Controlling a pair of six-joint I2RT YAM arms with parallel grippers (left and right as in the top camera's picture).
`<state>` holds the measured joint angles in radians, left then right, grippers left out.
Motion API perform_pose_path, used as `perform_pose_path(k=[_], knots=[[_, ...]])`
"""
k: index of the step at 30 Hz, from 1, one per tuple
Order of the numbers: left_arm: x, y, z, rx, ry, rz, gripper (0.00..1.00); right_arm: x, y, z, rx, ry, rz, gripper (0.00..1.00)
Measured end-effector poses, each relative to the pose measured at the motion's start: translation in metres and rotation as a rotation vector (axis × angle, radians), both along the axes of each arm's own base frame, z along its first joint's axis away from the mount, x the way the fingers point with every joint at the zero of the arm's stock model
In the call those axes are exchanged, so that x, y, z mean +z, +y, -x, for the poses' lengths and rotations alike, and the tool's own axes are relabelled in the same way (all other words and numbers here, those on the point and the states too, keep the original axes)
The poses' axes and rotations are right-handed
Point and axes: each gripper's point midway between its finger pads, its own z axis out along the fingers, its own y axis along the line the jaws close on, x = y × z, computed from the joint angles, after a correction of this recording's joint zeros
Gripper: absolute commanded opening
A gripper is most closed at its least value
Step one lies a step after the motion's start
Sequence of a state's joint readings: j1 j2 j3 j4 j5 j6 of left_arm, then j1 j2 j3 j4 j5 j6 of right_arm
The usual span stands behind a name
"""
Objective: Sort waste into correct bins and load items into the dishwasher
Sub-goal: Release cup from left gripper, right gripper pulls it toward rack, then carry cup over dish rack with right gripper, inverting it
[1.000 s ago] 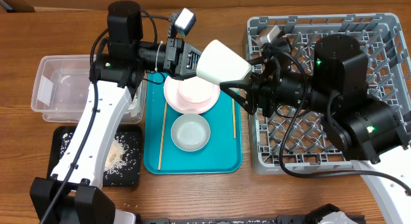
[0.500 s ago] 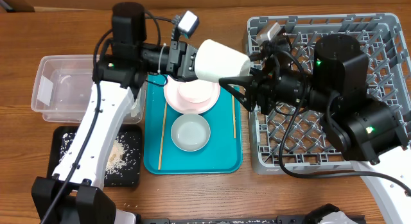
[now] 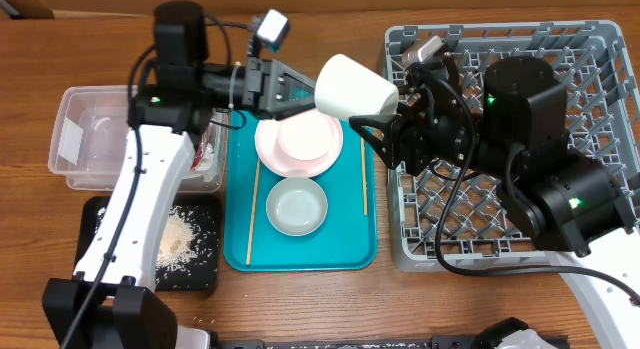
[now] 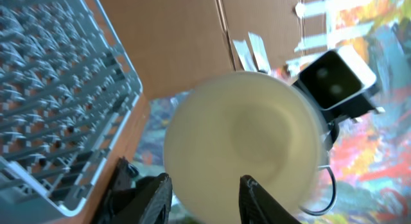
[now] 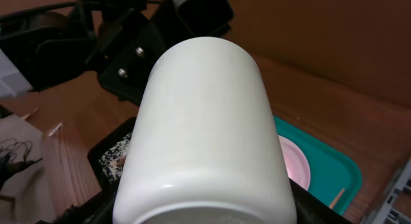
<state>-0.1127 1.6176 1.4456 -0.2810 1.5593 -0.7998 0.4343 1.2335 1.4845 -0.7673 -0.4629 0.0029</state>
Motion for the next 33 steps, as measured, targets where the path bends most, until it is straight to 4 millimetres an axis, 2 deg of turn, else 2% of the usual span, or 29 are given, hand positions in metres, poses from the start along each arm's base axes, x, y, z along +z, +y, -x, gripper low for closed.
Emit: perform_pose_path(k=[5,8,11,21,25,33], knots=[[-0.001,0.019,-0.013,0.064,-0.023,-0.002,0.39,-0.006,-0.007,-0.005,-0.048,0.008,0.032,0.36],[-0.001,0.022,-0.014,0.072,-0.029,-0.002,0.38,-0.008,-0.01,-0.007,-0.069,0.007,0.043,0.36],[-0.001,0.022,-0.014,0.072,-0.045,-0.001,0.38,-0.017,-0.018,-0.009,-0.11,0.031,0.082,0.35],[-0.012,0.022,-0.009,0.078,-0.04,-0.009,0.4,-0.051,-0.079,-0.027,-0.48,0.127,0.256,0.32],[-0.021,0.022,-0.008,0.096,-0.011,-0.03,0.41,-0.072,-0.092,-0.028,-0.557,0.202,0.316,0.3],[-0.052,0.025,-0.009,0.176,0.075,-0.149,0.43,-0.135,-0.097,-0.042,-0.611,0.376,0.481,0.28]])
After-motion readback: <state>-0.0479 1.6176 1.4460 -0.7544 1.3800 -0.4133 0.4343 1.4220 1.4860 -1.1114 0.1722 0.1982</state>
